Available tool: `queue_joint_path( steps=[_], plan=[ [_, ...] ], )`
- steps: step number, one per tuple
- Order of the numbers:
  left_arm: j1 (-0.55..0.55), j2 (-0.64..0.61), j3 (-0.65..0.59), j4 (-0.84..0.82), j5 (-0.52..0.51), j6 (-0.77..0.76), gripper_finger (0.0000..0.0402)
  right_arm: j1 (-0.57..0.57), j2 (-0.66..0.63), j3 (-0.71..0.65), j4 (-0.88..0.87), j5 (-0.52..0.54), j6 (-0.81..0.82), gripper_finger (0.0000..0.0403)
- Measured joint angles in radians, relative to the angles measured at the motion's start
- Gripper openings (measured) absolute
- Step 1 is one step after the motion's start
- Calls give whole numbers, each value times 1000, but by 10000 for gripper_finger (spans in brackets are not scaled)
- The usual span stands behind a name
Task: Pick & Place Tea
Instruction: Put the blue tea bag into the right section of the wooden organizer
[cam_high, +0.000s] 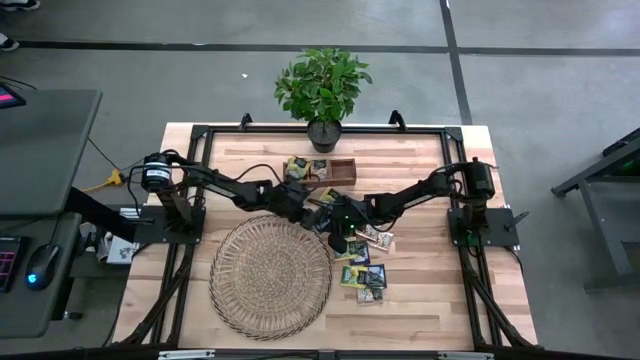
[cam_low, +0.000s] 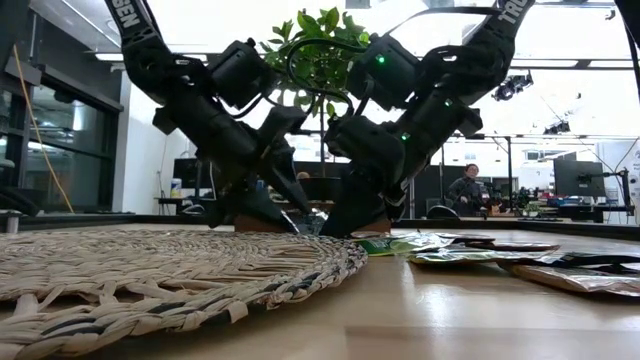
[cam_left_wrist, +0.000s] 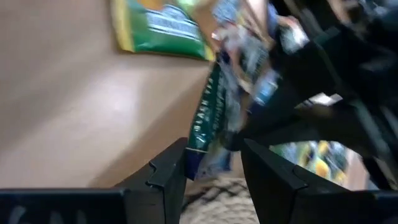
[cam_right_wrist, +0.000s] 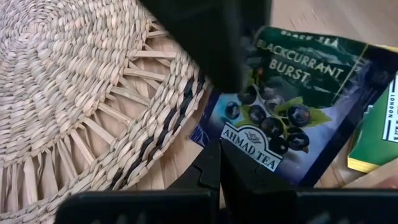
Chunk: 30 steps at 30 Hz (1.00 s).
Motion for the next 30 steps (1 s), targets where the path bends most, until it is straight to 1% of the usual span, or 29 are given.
queue_joint_path(
  steps=[6, 11, 14, 19, 20, 23, 26, 30],
  plan=[
    [9, 0, 3, 9, -9, 36, 150, 0, 0, 1, -6, -2, -3, 0],
    [23, 0, 3, 2, 11, 34, 143, 0, 0, 1, -7, -6, -1, 0],
    [28, 0, 3, -7, -2, 40, 113, 2, 0, 1, -11, -8, -1, 0],
    [35, 0, 3, -7, 0, 44, 19, 6, 0, 0, -13, -5, 9, 0],
    [35, 0, 3, -7, 2, 44, 10, 6, 0, 0, -13, -5, 16, 0],
    [33, 0, 3, -7, 3, 46, 10, 6, 0, 0, -11, -10, 33, 0],
    [33, 0, 3, -8, 7, 51, 3, 6, -13, -2, -15, -21, 49, 0],
    [32, 0, 4, -7, -5, 76, 1, 7, -78, -7, -80, -4, 54, 0]
  ],
)
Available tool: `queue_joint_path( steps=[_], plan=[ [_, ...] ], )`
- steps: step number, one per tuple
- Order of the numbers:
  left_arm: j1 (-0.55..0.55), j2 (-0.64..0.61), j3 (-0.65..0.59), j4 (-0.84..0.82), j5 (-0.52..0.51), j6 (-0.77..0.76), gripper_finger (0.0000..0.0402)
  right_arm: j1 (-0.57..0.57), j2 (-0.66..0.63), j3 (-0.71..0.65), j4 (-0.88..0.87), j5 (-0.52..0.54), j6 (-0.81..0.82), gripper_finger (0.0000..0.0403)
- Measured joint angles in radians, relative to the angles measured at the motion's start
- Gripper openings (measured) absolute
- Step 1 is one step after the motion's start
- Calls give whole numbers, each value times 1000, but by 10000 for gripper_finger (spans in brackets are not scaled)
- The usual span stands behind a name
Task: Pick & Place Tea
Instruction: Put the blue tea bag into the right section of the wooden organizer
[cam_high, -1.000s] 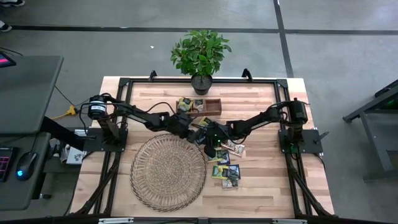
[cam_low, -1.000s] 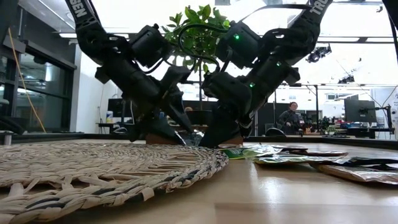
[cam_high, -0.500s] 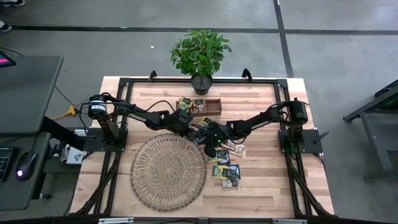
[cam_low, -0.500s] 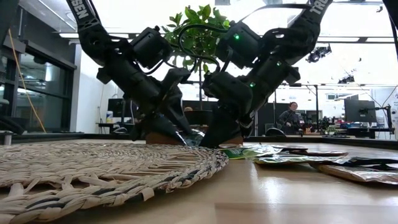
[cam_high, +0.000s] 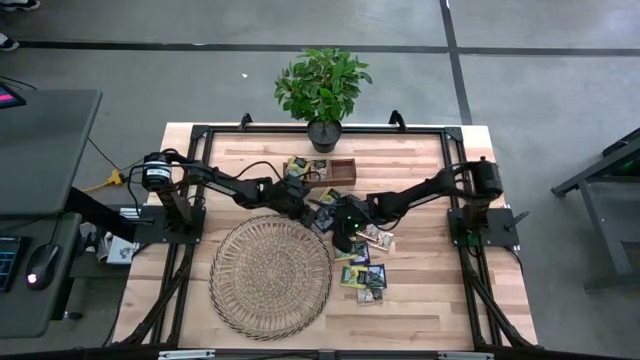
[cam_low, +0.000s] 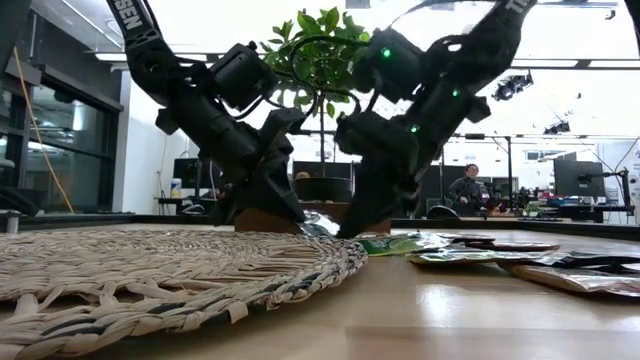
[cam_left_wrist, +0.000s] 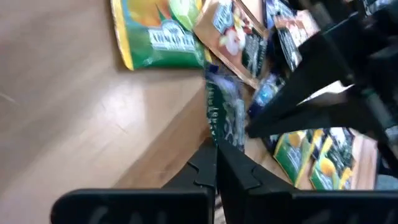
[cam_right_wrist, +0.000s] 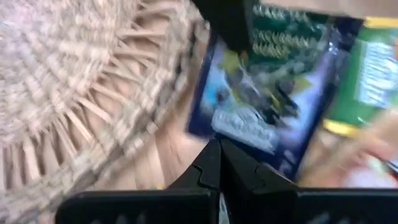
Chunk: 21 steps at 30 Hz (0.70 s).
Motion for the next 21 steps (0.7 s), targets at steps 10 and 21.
queue_joint_path(
  steps=[10, 21],
  plan=[
    [0, 0, 22, 29, 35, 149, 0, -17, -219, 3, -217, 30, -63, 0],
    [0, -1, 257, -287, 100, 439, 0, -105, -317, 4, -263, -87, -106, 49]
  ],
)
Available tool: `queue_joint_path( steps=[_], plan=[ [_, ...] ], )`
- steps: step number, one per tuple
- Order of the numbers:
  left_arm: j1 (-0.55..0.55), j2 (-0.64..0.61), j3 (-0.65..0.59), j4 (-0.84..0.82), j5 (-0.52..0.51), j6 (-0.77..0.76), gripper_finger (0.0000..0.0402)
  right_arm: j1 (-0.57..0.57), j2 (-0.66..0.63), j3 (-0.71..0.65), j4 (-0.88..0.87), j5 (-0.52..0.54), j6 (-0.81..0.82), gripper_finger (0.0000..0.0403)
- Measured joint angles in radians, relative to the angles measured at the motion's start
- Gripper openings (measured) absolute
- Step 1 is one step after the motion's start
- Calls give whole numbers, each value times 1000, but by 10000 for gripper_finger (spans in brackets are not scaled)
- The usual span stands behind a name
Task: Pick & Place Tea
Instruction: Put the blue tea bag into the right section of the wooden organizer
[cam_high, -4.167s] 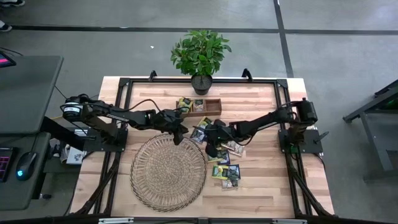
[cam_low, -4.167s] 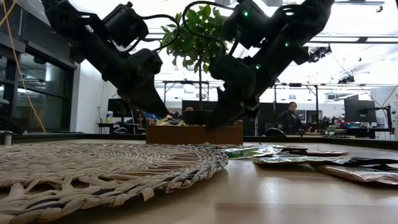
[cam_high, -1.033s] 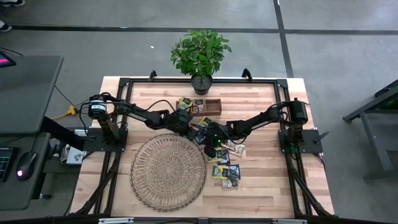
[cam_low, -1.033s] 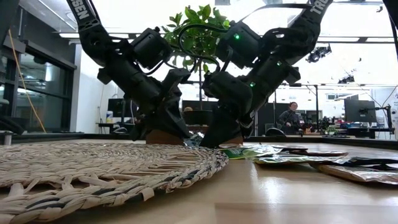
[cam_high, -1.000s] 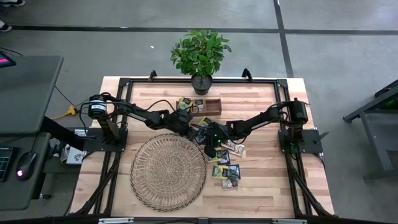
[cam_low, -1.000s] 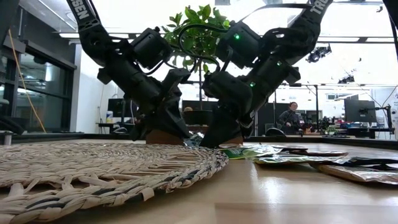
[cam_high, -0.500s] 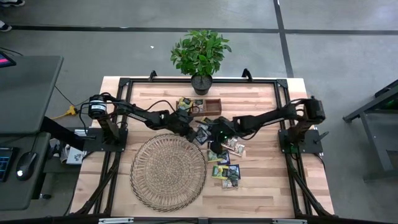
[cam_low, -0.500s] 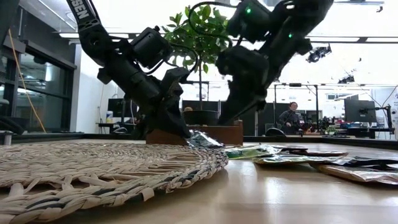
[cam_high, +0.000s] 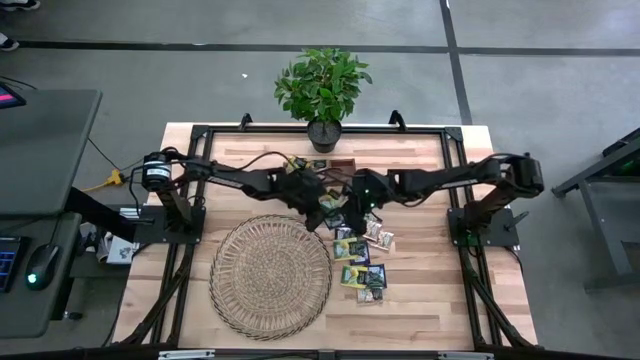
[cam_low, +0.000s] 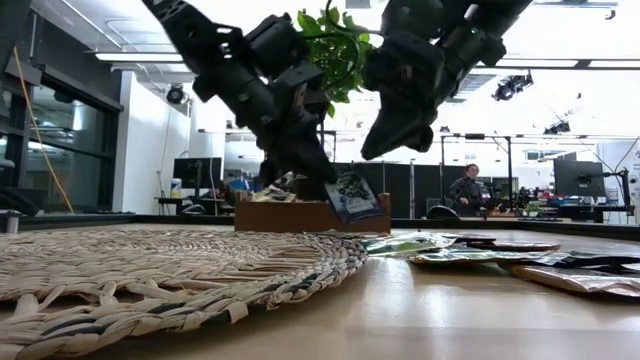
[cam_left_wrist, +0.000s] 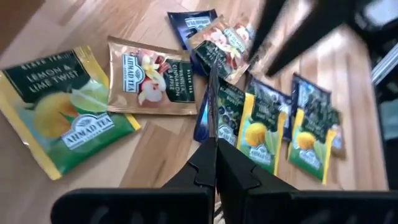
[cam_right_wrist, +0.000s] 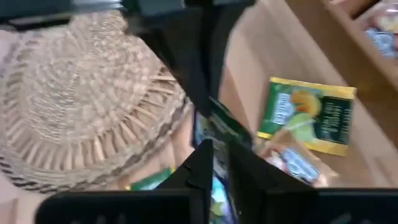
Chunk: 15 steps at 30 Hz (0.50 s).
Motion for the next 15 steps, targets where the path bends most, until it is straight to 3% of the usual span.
queue_joint_path(
  steps=[9, 15],
  plan=[
    [0, 0, 70, -102, -19, 82, 0, -28, -26, 1, -27, -56, -98, 153],
    [0, 0, 71, -102, -21, 82, 0, -29, 4, 2, -28, -46, -140, 184]
  ],
)
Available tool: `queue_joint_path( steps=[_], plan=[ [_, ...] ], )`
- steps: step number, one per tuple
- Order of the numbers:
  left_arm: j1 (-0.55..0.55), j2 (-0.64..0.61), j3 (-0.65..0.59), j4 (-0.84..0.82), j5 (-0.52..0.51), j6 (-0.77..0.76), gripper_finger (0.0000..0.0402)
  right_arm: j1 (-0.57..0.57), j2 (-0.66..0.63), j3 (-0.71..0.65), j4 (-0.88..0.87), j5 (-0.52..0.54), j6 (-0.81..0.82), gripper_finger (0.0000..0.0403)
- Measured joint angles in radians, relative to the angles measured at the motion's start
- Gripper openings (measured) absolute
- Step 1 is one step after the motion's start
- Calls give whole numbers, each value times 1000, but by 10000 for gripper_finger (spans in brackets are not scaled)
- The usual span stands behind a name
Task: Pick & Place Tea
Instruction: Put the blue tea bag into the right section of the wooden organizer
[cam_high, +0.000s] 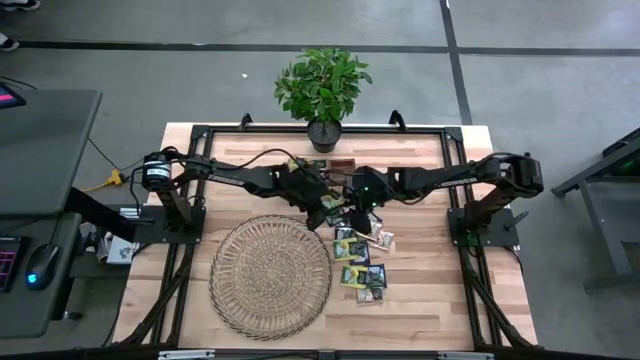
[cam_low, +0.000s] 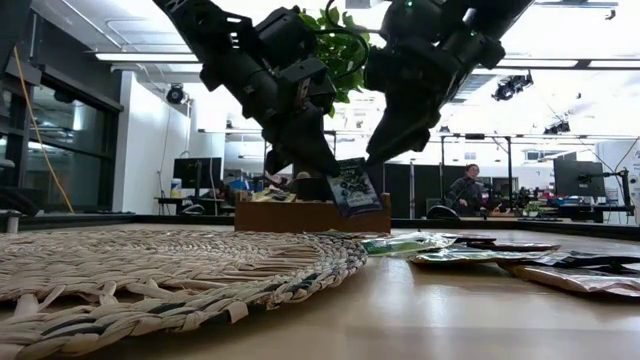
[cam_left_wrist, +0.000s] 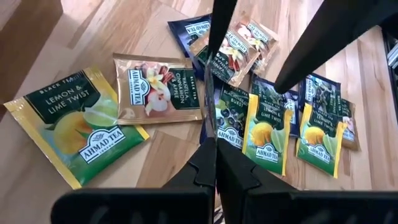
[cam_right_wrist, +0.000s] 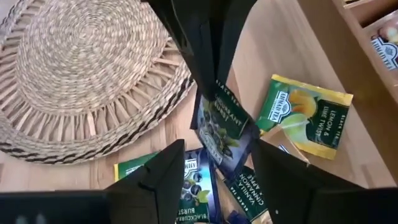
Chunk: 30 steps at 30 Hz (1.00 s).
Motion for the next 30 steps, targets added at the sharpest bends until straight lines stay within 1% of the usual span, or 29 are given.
queue_joint_path(
  steps=[4, 6, 10, 17, 23, 26, 30],
  plan=[
    [0, 0, 0, 0, 3, 0, 0, -11, 8, 0, 9, 20, 0, 185],
    [0, 0, 0, 1, 21, 0, 0, -15, 8, 0, 12, 34, -1, 186],
    [-8, 0, 0, 2, 30, 0, 0, -28, 8, 0, 16, 33, -1, 186],
    [-15, 0, 0, 38, 26, 0, 0, -24, 8, 0, 31, -79, -14, 186],
    [-15, 0, 0, 81, 27, 0, 0, -15, 8, 0, 37, -93, -23, 184],
    [-15, 0, 0, 76, 39, 0, 0, -15, 8, 0, 39, -91, -23, 171],
    [-15, 0, 0, 76, 48, -3, 0, -16, 8, 0, 39, -90, -23, 124]
  ],
)
